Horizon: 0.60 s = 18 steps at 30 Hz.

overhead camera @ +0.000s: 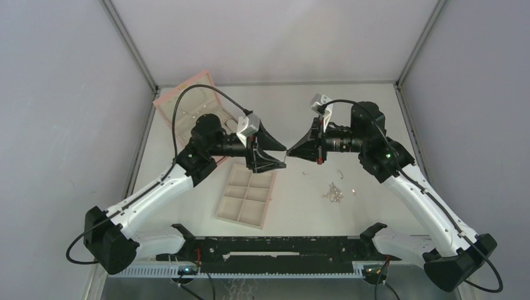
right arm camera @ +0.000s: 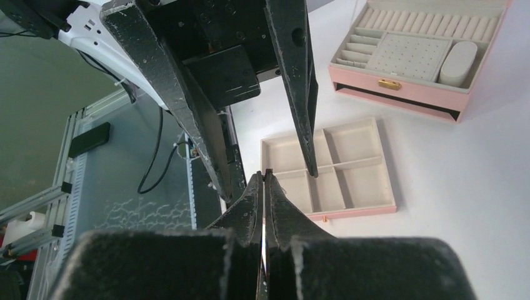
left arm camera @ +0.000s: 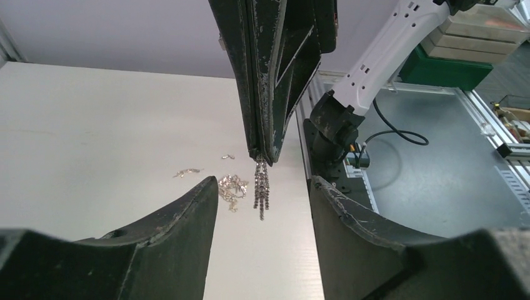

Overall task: Organize the mixed jewelry
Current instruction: Pick up the jewelry from the center of the board.

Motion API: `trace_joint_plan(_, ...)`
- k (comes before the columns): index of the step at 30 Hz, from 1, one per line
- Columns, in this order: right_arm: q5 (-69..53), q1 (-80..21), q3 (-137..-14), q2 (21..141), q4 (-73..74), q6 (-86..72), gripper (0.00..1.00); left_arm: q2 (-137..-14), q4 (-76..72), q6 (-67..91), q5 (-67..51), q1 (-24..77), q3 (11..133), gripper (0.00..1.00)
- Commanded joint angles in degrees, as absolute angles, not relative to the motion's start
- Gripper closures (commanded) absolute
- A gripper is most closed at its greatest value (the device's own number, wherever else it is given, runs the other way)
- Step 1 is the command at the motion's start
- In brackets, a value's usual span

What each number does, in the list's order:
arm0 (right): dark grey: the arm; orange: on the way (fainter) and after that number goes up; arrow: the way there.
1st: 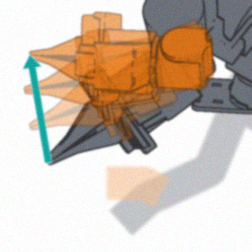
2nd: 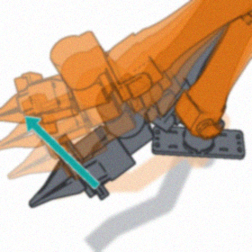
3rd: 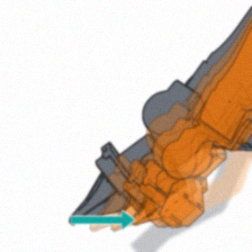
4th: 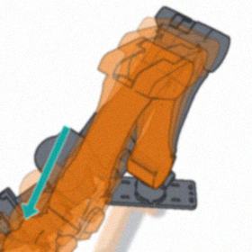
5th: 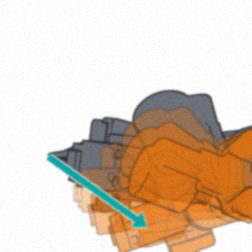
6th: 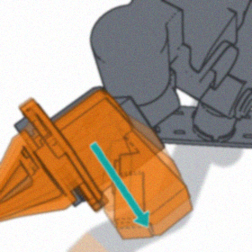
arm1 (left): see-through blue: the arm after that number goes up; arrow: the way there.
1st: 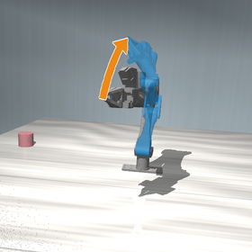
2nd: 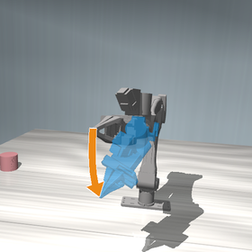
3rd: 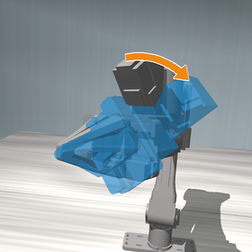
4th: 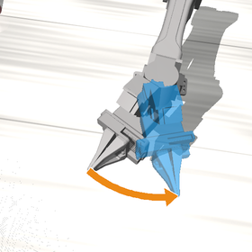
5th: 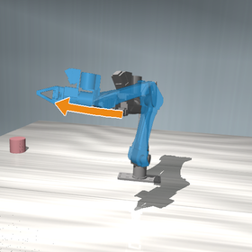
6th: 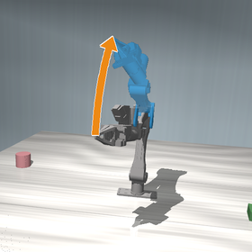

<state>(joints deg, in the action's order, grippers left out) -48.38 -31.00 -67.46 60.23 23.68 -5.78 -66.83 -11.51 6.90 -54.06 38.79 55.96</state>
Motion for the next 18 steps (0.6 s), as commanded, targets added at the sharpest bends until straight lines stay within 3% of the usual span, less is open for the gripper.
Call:
trace_joint_plan(1,-47.55,-31.63,-69.35,60.59,23.57,-4.07,1.00,-67.30,-13.71,6.01,-54.09,39.52,57.85,0.40)
trace_joint_plan(18,-47.35,-31.91,-69.29,61.07,24.12,-3.48,1.00,-68.24,-14.06,8.66,-53.12,39.55,59.53,0.69)
